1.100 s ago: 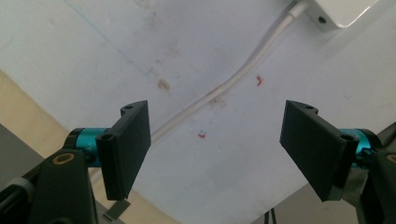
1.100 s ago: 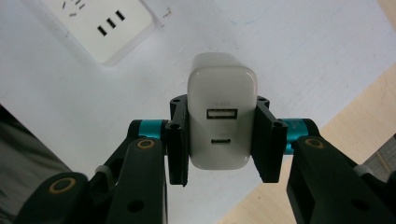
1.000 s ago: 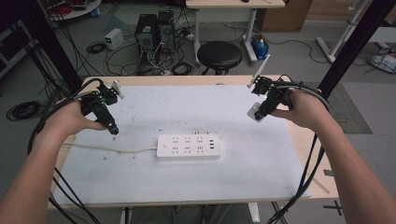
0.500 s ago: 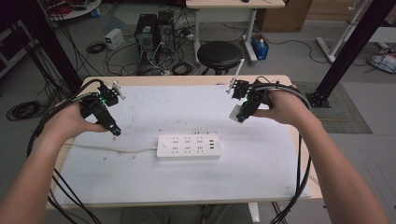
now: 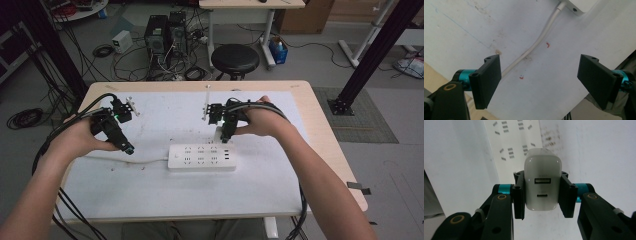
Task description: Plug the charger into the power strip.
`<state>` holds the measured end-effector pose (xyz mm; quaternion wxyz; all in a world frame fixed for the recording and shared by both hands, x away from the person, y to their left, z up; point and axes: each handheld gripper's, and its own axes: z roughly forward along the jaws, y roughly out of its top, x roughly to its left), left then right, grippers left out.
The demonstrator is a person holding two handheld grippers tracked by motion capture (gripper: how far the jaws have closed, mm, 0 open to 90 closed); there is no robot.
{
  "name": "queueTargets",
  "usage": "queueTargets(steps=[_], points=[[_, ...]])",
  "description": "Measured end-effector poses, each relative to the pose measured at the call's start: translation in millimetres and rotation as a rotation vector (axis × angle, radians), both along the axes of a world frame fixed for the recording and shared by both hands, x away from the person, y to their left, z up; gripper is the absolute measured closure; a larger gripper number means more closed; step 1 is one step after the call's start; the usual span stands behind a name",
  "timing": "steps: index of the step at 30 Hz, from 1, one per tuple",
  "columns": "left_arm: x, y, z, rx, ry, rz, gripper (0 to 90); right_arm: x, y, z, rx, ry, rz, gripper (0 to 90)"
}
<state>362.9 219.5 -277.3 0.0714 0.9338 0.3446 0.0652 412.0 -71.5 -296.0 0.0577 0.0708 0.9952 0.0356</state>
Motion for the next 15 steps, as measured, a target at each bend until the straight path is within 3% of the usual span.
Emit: queueTargets(steps=[2, 7, 13, 15], points=[[-1.8, 0.9, -1.2, -0.003, 0.000, -0.005, 19.3, 0.6, 9.6, -8.7, -0.007, 0.035, 0.022, 62.3], [-5.1, 4.6, -5.4, -0.007, 0.000, -0.003, 19.3, 4.2, 24.7, -31.1, -0.079, 0.041, 0.089, 62.2], [-5.2, 11.3, -11.2, -0.005, 0.008, 0.010, 19.3, 7.9, 28.4, -42.3, -0.117, 0.042, 0.100, 62.2], [-5.4, 12.3, -13.1, -0.007, 0.012, 0.013, 19.3, 9.2, 28.5, -41.7, -0.104, 0.046, 0.108, 62.2]])
